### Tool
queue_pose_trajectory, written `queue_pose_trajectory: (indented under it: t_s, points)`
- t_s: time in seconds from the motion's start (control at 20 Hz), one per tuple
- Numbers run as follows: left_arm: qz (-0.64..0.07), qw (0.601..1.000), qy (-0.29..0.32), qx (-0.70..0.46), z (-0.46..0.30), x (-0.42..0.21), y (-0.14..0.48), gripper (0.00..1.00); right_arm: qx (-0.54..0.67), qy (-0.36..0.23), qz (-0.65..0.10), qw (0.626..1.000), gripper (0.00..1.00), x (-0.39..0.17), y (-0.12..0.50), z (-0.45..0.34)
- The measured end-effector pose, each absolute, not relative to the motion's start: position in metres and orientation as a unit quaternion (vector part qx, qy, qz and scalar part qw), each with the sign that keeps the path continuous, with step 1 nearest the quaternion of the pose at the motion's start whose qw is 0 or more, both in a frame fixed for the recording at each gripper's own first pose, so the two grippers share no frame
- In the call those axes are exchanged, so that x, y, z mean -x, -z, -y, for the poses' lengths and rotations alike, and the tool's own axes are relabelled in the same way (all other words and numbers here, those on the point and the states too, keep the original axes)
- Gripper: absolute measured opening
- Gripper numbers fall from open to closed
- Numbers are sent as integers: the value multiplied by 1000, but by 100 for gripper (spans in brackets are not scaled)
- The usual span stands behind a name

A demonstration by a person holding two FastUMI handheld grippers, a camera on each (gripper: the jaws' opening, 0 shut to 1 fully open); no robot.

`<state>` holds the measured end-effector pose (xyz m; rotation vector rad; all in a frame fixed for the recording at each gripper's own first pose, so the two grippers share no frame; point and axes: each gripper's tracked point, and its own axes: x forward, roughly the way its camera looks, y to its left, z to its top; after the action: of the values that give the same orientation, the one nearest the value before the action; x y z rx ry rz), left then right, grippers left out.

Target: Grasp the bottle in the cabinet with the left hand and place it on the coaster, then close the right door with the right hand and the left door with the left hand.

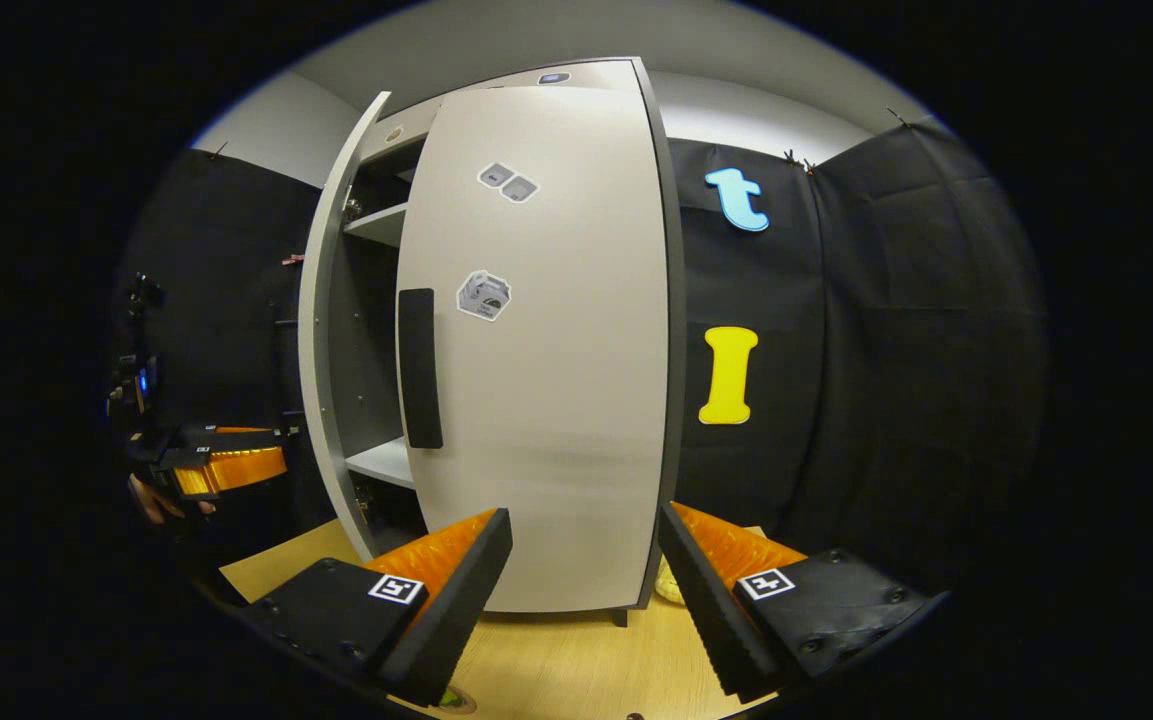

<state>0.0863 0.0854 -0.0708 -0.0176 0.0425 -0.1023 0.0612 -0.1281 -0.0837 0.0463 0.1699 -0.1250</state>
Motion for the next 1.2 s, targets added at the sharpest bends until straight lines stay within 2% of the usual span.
queue_pose_trajectory:
  t_s: [0.1, 0.15, 0.3, 0.35, 0.4, 1.2]
  points:
    - [-22, 998, 50, 9, -88, -85, 70, 95, -24, 64, -87, 994, 98, -58, 84, 129]
    - [-23, 998, 52, 11, -85, -84, 71, 92, -23, 64, -88, 994, 98, -57, 84, 130]
    - [-28, 998, 49, 16, -85, -82, 72, 94, -22, 58, -88, 994, 98, -54, 83, 125]
    - [-29, 998, 45, 17, -86, -82, 73, 92, -21, 56, -86, 994, 98, -52, 82, 123]
    - [-29, 999, 41, 17, -86, -82, 72, 94, -18, 53, -84, 995, 98, -52, 81, 121]
    - [3, 1000, -8, 11, -89, -60, 57, 95, -39, 35, -69, 996, 98, -10, 60, 112]
